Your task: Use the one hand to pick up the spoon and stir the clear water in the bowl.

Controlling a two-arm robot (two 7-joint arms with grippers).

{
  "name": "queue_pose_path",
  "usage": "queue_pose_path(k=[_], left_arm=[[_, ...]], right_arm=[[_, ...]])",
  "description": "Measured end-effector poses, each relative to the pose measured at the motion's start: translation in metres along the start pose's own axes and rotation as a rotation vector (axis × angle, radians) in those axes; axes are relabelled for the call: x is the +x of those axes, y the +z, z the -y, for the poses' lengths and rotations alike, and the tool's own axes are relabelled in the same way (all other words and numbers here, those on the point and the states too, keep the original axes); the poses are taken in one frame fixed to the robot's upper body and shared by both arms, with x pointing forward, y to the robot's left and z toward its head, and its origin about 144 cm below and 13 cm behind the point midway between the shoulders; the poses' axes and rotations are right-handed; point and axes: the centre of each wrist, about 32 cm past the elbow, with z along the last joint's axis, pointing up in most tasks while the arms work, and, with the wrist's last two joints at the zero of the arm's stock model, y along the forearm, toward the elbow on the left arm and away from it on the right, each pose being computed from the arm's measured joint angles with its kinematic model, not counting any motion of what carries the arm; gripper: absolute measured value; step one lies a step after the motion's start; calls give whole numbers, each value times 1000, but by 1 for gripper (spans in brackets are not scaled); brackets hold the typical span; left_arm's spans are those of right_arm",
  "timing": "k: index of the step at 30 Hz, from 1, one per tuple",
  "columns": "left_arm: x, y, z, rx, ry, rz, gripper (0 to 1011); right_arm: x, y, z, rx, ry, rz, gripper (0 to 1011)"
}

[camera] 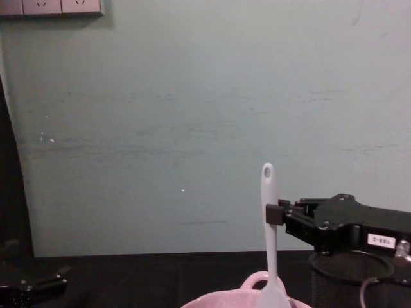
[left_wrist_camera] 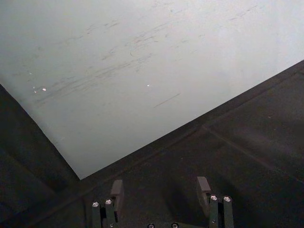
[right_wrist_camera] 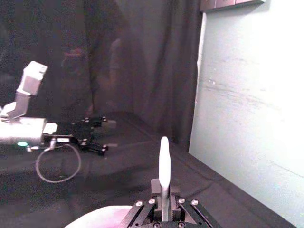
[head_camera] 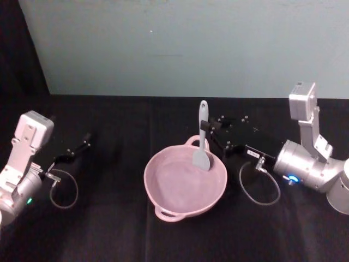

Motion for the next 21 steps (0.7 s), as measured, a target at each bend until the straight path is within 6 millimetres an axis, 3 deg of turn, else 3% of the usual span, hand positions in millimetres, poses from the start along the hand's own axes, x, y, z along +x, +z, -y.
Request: queue_pose_path(k=[9, 15, 21], left_arm=[[0, 0, 0, 0, 0, 0, 1005], [0, 0, 0, 0, 0, 0, 1005], [0, 0, 0, 0, 0, 0, 1005]], right_arm=[[-25, 2, 0, 22, 62, -10, 108], [-42, -4, -19, 46, 129, -36, 108], [-41, -11, -38, 63, 144, -53, 108]])
